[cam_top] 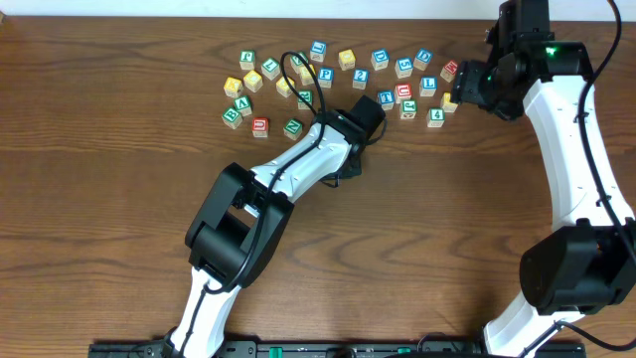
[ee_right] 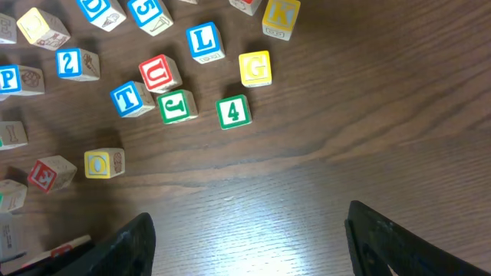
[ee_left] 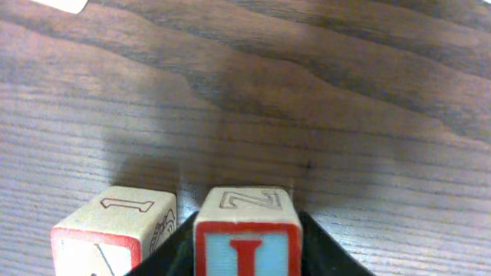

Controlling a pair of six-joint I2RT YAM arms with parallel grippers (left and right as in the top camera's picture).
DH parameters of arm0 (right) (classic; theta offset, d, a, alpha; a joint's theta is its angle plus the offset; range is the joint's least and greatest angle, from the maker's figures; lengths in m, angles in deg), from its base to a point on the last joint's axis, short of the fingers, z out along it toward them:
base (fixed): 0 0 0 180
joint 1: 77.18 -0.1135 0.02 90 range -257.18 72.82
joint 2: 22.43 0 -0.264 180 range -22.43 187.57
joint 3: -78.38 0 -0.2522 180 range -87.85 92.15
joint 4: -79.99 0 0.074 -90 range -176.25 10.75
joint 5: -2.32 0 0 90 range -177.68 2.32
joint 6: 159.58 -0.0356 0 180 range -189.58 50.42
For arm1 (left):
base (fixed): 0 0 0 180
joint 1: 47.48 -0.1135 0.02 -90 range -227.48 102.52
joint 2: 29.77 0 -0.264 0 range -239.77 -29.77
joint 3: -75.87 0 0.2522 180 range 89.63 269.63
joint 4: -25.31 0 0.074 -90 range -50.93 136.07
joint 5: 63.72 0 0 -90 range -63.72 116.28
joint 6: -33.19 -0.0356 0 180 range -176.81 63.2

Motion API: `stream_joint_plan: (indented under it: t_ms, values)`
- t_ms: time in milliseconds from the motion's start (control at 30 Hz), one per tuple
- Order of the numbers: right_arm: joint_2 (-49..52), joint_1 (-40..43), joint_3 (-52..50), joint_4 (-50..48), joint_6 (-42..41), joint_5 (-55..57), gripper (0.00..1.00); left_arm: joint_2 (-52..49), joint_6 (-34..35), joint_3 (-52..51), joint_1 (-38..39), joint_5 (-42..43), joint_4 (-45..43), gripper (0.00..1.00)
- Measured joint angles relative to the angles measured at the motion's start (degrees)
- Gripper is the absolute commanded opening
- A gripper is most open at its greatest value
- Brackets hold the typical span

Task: Spell out AI2
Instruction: 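Carry the red I block and lower it right of the A block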

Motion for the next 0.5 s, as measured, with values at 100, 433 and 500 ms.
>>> stream_joint_plan:
  t_ms: [100,433,500]
  values:
    - [0.0,0.0,0.0,0.04,0.0,0.02,0.74,0.0,0.33,0.0,0.0,0.04,0.0,0.49]
    - [0.0,0.0,0.0,0.07,0.0,0.0,0.74,0.0,-0.09,0.0,0.0,0.15,0.02,0.49]
    - [0.0,0.0,0.0,0.07,0.0,0.02,0.75,0.11,-1.09,0.0,0.0,0.15,0.44,0.49]
